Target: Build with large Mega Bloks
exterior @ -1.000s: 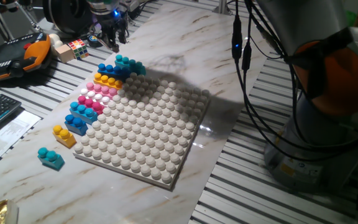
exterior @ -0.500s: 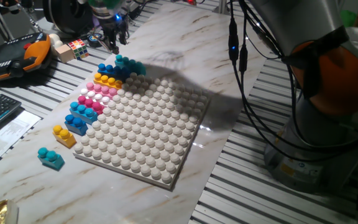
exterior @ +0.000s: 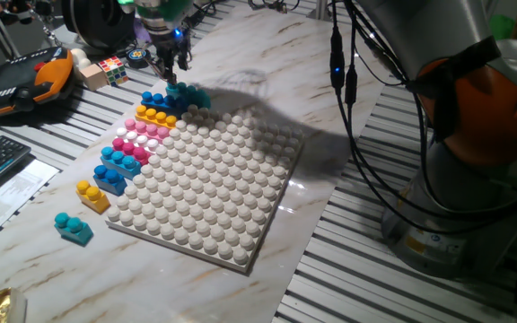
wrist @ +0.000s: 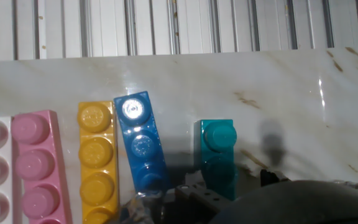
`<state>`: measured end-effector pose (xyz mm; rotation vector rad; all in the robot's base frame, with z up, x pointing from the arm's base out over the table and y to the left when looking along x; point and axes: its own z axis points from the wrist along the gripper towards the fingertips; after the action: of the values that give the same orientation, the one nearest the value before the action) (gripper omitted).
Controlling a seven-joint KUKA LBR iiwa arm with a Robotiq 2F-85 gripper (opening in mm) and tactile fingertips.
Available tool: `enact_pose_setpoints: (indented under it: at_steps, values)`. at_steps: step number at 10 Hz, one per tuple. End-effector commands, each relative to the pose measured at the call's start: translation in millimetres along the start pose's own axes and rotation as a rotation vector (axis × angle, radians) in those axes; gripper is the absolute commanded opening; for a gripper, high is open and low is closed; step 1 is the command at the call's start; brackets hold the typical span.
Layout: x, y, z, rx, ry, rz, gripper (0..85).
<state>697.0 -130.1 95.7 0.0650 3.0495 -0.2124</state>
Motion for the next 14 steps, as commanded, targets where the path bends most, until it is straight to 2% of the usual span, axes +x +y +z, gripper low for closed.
enact_pose_setpoints:
  at_steps: [1, 4, 7, 12, 14]
  values:
    - [1.7, -0.8, 4.9, -0.009, 0.010, -0.003, 51.3]
    - [6.0, -1.3, 16.6, -0.021, 0.007, -0.013, 51.7]
    - [10.8, 1.8, 22.2, -0.029, 0.006, -0.020, 51.3]
    - [17.3, -2.9, 27.2, -0.043, 0.011, -0.041, 45.3]
    - [17.8, -3.8, 27.3, -0.040, -0.005, -0.041, 43.0]
